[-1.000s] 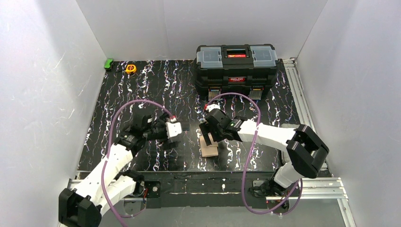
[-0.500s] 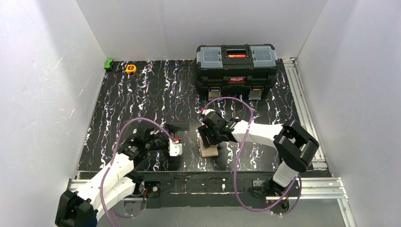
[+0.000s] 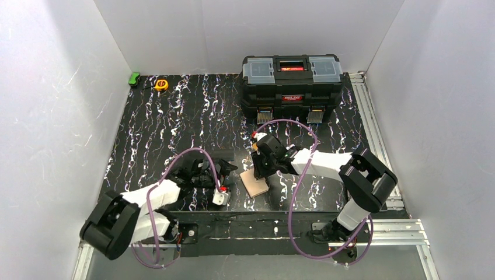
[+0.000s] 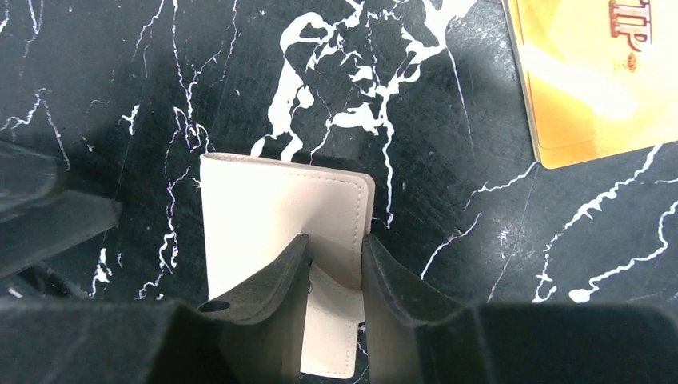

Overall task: Put the credit cards into the card holder
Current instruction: Open the card holder at the center of the board.

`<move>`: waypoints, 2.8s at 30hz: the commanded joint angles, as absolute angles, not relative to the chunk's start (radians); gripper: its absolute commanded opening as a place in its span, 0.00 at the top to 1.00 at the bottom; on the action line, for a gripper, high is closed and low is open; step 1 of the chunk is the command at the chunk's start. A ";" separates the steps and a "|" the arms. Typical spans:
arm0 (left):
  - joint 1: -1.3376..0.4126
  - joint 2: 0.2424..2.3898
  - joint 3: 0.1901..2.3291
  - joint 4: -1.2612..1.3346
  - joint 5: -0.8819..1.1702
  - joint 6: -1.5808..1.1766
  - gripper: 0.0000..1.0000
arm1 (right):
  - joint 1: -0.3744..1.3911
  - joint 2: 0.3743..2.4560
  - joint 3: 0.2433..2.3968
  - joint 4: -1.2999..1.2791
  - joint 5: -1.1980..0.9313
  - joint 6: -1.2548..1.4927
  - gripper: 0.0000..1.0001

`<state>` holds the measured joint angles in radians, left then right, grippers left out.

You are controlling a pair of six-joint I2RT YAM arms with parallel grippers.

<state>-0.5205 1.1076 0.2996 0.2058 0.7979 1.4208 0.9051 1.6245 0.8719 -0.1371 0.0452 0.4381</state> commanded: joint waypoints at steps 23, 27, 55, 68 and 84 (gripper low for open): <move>-0.574 1.417 0.289 0.634 0.937 1.640 0.28 | 0.825 1.712 0.866 -0.114 -0.297 0.398 0.77; -0.586 1.408 0.297 0.605 0.929 1.655 0.57 | 0.825 1.715 0.888 -0.112 -0.319 0.401 0.76; -0.619 1.398 0.298 0.603 0.836 1.677 1.00 | 0.769 1.616 0.973 -0.172 -0.309 0.401 0.18; -0.630 1.195 0.308 0.439 0.732 1.688 1.00 | 0.950 1.412 0.920 -0.268 0.112 0.376 0.25; -0.685 1.223 0.362 0.471 0.615 1.581 1.00 | 1.088 1.497 0.952 -0.236 0.294 0.310 0.31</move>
<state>-0.6746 1.2354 0.3210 0.4374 0.6117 1.6291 1.0798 1.4834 0.9161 -0.2775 0.2462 0.3317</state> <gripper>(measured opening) 0.120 0.705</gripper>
